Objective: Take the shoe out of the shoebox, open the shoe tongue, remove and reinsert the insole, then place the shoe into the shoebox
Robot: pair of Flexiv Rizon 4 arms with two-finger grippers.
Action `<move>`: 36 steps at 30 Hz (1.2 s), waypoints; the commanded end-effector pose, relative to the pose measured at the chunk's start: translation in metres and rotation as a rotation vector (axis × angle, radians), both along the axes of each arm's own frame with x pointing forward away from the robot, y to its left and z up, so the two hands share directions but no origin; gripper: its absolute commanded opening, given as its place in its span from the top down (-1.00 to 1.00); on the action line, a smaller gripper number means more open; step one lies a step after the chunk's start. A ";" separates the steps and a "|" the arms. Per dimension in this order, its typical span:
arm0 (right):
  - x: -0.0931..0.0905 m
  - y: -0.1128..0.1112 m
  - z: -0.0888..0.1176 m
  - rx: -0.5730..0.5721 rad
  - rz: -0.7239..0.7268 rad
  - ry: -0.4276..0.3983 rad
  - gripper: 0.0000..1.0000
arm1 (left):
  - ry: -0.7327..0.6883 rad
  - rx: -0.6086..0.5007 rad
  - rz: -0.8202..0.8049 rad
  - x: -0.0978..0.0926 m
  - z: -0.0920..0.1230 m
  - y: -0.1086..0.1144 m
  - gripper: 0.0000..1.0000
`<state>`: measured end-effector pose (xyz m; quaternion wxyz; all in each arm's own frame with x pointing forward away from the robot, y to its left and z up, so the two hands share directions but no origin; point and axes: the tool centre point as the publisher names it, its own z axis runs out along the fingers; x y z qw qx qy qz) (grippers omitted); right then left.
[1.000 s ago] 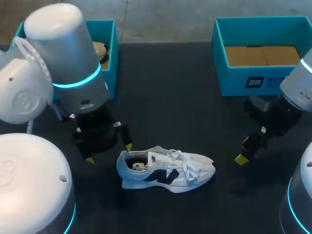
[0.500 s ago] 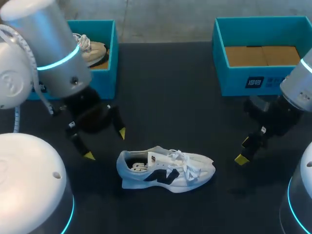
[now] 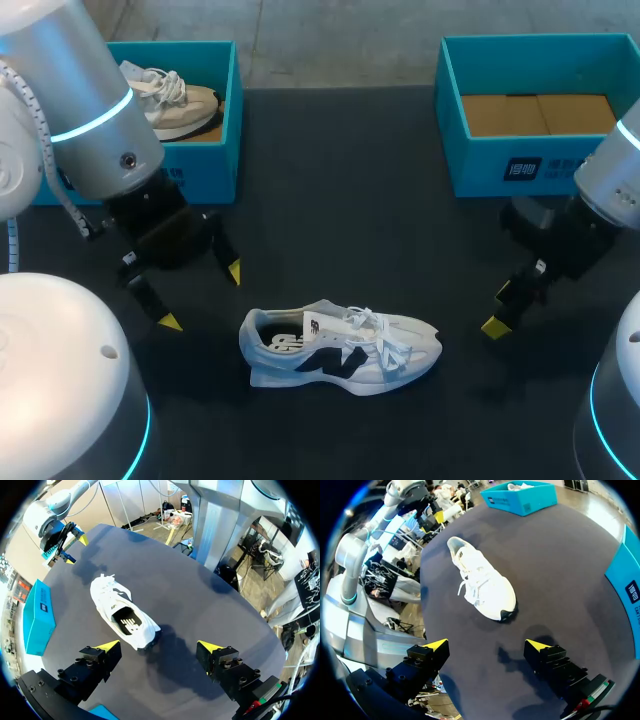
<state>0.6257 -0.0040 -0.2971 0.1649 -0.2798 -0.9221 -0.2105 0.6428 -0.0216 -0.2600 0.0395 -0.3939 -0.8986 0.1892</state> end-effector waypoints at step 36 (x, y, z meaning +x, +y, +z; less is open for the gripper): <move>-0.001 0.000 0.000 -0.002 -0.001 -0.001 -1.00 | 0.388 -0.533 0.708 -0.011 -0.079 0.124 -1.00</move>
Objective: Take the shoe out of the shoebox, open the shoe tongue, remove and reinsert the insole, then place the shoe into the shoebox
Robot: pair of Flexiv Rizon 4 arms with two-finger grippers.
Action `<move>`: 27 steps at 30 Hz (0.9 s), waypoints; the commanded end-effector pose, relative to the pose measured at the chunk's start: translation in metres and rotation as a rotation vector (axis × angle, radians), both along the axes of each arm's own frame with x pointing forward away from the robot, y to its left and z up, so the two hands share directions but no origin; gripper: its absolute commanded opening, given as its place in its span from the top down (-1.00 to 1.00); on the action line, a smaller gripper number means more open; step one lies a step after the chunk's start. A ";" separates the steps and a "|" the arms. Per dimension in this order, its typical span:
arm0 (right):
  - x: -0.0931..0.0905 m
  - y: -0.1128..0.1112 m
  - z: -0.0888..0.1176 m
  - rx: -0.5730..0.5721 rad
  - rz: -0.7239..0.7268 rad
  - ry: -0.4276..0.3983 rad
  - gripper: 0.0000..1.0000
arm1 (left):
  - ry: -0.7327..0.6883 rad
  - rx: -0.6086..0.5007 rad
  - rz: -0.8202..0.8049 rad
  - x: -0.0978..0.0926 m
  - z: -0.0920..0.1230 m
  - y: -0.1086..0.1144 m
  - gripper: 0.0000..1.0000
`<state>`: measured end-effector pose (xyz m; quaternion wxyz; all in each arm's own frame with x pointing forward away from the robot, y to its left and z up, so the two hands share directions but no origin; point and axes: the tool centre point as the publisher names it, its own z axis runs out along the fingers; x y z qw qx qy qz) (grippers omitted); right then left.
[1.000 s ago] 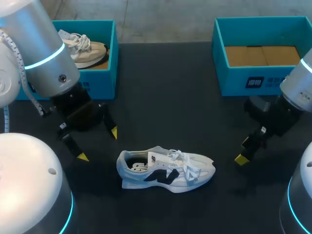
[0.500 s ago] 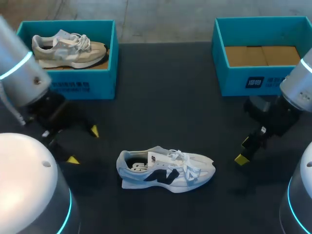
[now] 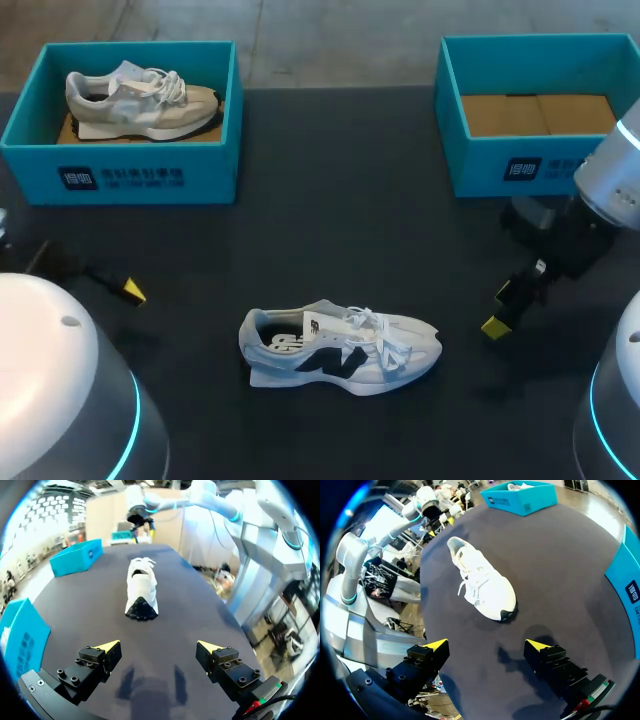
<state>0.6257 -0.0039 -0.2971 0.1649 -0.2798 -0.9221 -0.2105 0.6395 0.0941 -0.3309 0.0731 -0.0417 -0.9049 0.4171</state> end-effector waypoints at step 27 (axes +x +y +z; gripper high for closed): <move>-0.001 0.000 0.000 -0.002 -0.001 -0.001 -1.00 | -0.042 -0.454 0.049 -0.029 -0.011 0.002 -1.00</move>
